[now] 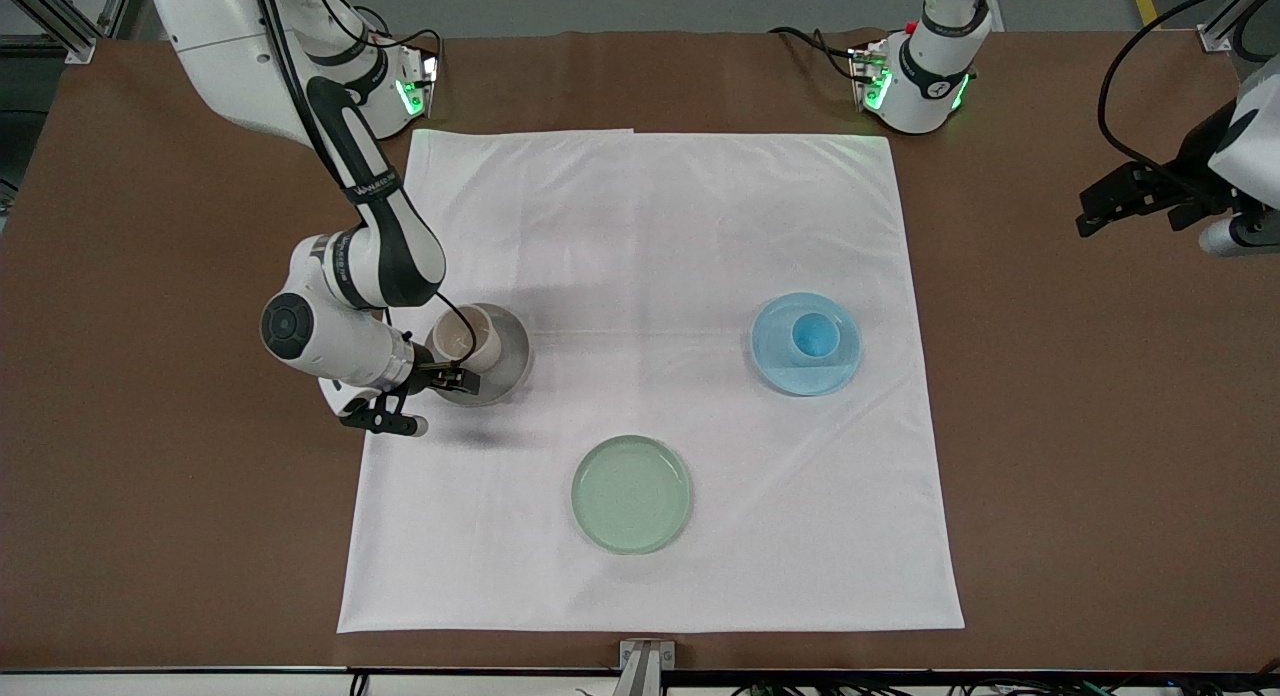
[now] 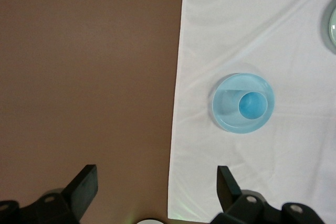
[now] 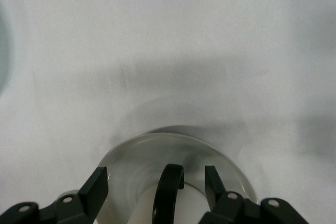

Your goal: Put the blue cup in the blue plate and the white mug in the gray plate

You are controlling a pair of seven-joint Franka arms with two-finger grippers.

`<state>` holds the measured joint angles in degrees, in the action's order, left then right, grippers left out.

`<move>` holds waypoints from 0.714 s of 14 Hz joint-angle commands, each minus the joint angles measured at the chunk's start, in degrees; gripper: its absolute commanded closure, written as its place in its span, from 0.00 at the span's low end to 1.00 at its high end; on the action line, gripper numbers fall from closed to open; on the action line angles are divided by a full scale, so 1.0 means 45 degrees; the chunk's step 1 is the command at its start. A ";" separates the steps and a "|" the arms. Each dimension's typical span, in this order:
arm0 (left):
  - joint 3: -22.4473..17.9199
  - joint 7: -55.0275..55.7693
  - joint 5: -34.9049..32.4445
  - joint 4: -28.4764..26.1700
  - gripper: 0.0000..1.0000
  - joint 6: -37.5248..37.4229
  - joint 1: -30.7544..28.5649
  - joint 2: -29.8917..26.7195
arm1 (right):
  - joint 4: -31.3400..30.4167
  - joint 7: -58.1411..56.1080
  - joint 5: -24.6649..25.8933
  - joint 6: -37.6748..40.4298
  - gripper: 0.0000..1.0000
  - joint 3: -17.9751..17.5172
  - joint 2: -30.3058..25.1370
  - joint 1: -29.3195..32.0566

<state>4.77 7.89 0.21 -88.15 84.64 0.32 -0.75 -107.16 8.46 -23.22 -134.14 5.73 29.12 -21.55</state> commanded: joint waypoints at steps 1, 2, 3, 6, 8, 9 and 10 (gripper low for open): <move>-0.0611 -0.0132 0.0227 -0.1287 0.00 0.0487 0.0632 -0.1002 | 0.1075 -0.1036 0.0548 0.1520 0.00 0.0015 -0.0026 0.0822; -0.0611 -0.0132 0.0226 -0.1502 0.00 0.0566 0.0690 -0.1178 | 0.1737 -0.1117 0.1228 0.2514 0.00 0.0113 -0.0045 0.1037; -0.0649 -0.0132 0.0130 -0.1562 0.00 0.0567 0.0826 -0.1219 | 0.2285 -0.1001 0.1757 0.3413 0.00 0.0152 -0.0123 0.1252; -0.0689 -0.0229 -0.0220 -0.1583 0.00 0.0703 0.1003 -0.1258 | 0.3304 -0.1000 0.2890 0.5740 0.00 0.1066 -0.1056 0.1567; -0.0669 -0.0230 -0.0438 -0.1583 0.00 0.0743 0.1003 -0.1317 | 0.3889 -0.1020 0.3984 0.7088 0.00 0.1402 -0.1800 0.1644; -0.0631 -0.0230 -0.0438 -0.1583 0.00 0.0743 0.0945 -0.1317 | 0.4202 -0.1020 0.4318 0.7674 0.00 0.1596 -0.2035 0.1722; -0.0611 -0.0249 -0.0438 -0.1563 0.00 0.0723 0.0945 -0.1298 | 0.4591 -0.1097 0.4534 0.8241 0.00 0.1830 -0.2212 0.1742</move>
<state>2.55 7.87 -0.72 -93.70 87.00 3.95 -5.10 -87.96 3.89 -5.60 -100.95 13.04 21.80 -13.97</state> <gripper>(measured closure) 0.000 0.000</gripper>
